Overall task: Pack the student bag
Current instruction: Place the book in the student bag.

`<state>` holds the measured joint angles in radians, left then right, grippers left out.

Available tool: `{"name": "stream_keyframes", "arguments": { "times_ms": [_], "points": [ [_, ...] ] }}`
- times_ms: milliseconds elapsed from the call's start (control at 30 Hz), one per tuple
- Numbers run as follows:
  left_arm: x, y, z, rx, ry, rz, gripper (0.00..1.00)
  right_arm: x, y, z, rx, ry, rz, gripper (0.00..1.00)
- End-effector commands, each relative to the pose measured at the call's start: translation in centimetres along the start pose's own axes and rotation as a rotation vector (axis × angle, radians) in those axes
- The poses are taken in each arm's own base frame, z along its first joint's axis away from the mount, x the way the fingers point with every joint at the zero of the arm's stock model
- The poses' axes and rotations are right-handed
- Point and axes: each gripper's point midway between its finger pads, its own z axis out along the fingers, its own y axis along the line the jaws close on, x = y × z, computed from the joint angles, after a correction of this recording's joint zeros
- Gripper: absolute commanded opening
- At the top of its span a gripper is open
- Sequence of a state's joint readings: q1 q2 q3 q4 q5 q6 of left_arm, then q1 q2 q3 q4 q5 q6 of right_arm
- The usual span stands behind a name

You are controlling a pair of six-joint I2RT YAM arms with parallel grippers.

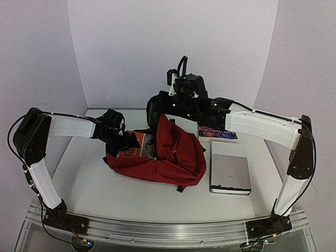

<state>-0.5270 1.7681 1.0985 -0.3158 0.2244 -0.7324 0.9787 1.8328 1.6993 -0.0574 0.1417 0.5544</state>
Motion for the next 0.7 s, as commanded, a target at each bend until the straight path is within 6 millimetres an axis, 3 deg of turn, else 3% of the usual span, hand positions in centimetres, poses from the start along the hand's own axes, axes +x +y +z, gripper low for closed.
{"name": "stream_keyframes", "arguments": {
  "times_ms": [0,167,333,500,667],
  "points": [
    [-0.7,-2.4,-1.2,-0.002,-0.049,0.087,0.81,-7.0,4.5,-3.1,-0.152,-0.209,0.050,0.00],
    [0.8,-7.1,-0.1,0.213,0.003,0.110,0.63,-6.5,5.3,-2.4,-0.186,-0.189,0.061,0.00],
    [1.5,-10.5,1.0,0.349,0.025,0.129,0.60,-6.1,5.8,-1.9,-0.199,-0.181,0.063,0.00],
    [1.5,-11.0,1.4,0.365,0.027,0.146,0.63,-5.8,5.4,-1.9,-0.187,-0.178,0.060,0.00],
    [0.7,-10.5,-0.5,0.305,-0.019,0.195,0.73,-5.9,4.4,-2.6,-0.150,-0.192,0.052,0.00]
  ]
}}
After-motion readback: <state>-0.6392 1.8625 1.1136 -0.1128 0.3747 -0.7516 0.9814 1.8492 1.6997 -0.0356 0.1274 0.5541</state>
